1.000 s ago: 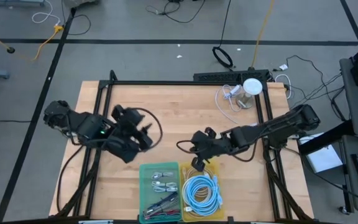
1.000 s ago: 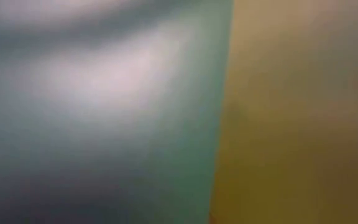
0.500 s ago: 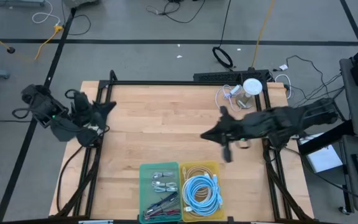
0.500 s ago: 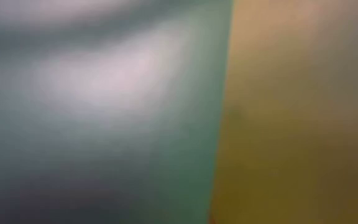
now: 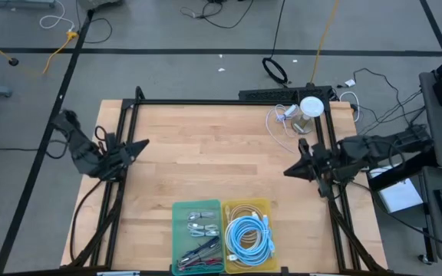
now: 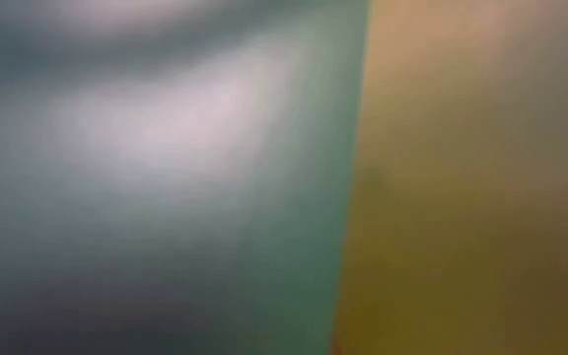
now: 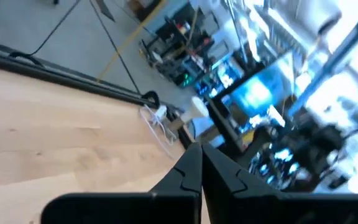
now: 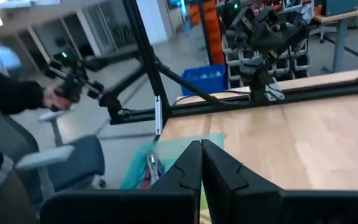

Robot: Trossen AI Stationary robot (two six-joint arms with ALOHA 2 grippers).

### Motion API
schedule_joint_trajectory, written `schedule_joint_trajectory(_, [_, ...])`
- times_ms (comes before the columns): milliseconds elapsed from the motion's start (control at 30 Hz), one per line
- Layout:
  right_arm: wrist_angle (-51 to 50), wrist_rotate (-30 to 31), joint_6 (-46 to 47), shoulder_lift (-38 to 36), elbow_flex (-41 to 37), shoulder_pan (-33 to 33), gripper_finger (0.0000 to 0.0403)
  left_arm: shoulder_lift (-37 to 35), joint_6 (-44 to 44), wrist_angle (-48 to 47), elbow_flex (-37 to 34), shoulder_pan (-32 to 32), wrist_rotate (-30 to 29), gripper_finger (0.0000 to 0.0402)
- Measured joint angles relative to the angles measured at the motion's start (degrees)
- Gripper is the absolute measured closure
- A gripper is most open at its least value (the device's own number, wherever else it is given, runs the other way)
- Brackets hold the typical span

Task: Pick & Place USB Port
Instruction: Return to Home Position

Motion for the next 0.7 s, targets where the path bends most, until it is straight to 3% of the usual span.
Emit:
schedule_joint_trajectory(267, [8.76, 0.30, 6.54, -18.06, -25.04, -0.20, 0.0403, -10.37, 0.01, 2.10, -7.39, 0.02, -7.71, 0.0399])
schedule_joint_trajectory(500, [7.08, 1.87, 6.54, -32.60, -34.41, -3.87, 0.0403, -15.87, -0.46, -4.69, -7.56, 0.05, -11.44, 0.0400])
schedule_joint_trajectory(600, [4.30, 3.06, 6.54, -38.77, -37.28, -6.13, 0.0403, -15.78, -5.38, -10.01, -7.54, 0.69, -12.49, 0.0400])
schedule_joint_trajectory(700, [3.66, 3.07, 6.72, -39.04, -38.31, -7.78, 0.0403, -15.74, -13.53, -17.47, -7.54, 2.01, -13.22, 0.0400])
